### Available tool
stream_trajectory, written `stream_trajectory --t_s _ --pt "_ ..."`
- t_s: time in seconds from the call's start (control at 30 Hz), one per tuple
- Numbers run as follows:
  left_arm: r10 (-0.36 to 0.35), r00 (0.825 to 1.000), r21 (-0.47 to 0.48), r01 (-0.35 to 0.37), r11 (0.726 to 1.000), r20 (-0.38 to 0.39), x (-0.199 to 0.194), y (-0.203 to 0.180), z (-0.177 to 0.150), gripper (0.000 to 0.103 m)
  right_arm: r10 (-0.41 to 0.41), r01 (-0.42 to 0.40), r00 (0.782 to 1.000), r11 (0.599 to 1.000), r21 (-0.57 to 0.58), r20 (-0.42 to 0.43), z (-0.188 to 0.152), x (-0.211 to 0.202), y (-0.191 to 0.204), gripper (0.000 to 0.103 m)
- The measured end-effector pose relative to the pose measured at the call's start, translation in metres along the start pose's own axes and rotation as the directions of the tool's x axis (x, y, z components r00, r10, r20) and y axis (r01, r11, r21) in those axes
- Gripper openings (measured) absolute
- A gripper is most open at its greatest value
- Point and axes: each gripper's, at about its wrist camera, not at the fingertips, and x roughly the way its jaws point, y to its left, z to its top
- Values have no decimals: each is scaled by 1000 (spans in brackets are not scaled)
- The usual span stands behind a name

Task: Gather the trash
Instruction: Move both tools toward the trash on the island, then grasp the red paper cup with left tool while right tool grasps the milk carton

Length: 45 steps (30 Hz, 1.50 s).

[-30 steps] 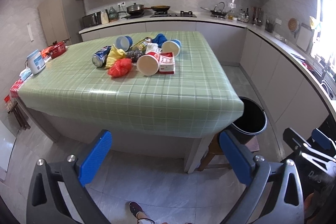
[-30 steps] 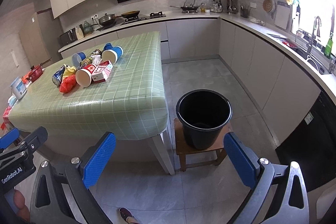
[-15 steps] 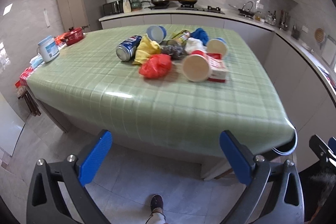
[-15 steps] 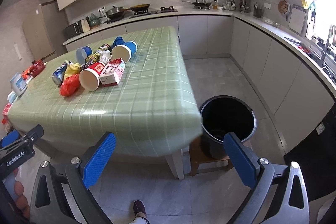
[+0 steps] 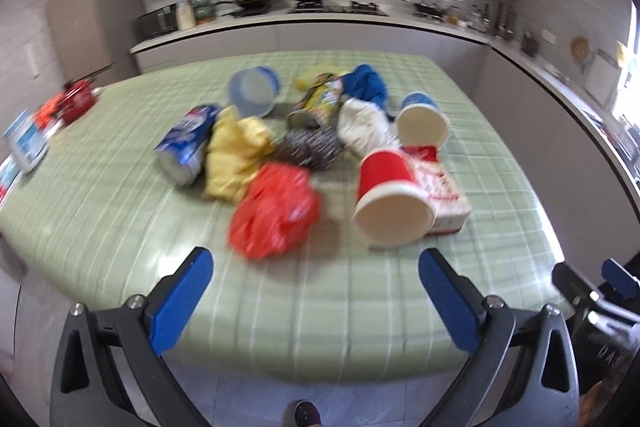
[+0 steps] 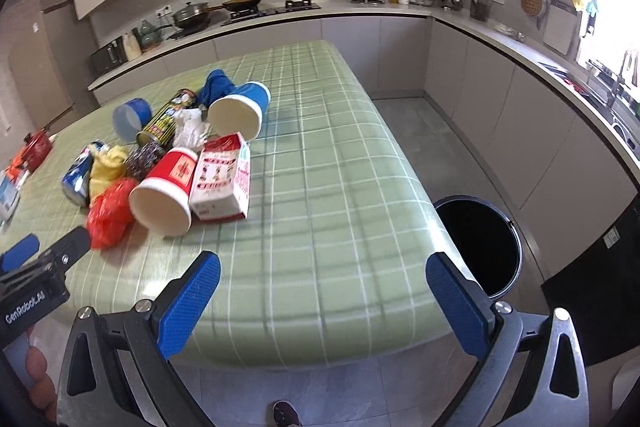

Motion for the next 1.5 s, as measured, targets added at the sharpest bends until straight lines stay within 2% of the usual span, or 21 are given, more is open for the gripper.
stream_trajectory --t_s 0.07,0.27,0.43,0.53,0.6,0.73,0.9,1.1,1.23,1.3,1.37,1.4,1.5 --pt "-31 1000 28 31 999 0 11 -9 15 103 -17 17 1000 1000 15 -3 5 4 -2 103" --pt "-42 999 53 43 998 -24 47 -32 42 103 -38 38 999 999 30 -6 28 23 -15 103" --pt "-36 993 54 42 998 -117 83 -38 46 102 -6 6 1000 1000 12 -14 49 51 -19 103" --pt "-39 986 50 48 998 -162 98 -34 43 95 21 -21 999 1000 6 -25 57 65 -16 103" --pt "-58 985 12 61 998 -165 100 -25 43 93 35 -35 999 999 -6 -39 60 75 -11 103" --pt "-53 984 1 54 999 -173 102 -14 43 90 76 -76 995 997 -7 -69 65 92 1 103" --pt "-48 981 -16 45 999 -191 104 4 39 76 120 -122 989 992 -11 -90 70 107 25 103" --pt "-62 984 -24 59 998 -167 99 19 33 74 177 -182 976 983 -28 -126 71 124 58 103" --pt "-80 986 -29 76 997 -149 96 25 31 72 173 -184 974 981 -63 -145 67 136 77 103" --pt "-85 985 -35 80 996 -148 95 29 30 71 170 -183 974 980 -73 -151 66 143 83 97" --pt "-88 985 -37 83 996 -150 96 31 31 71 175 -191 969 978 -79 -172 65 149 87 83" --pt "-87 985 -35 82 996 -150 96 32 31 71 180 -198 966 977 -83 -183 64 152 89 81" --pt "-87 985 -27 84 996 -150 96 33 30 72 177 -200 968 973 -117 -180 60 156 97 58"
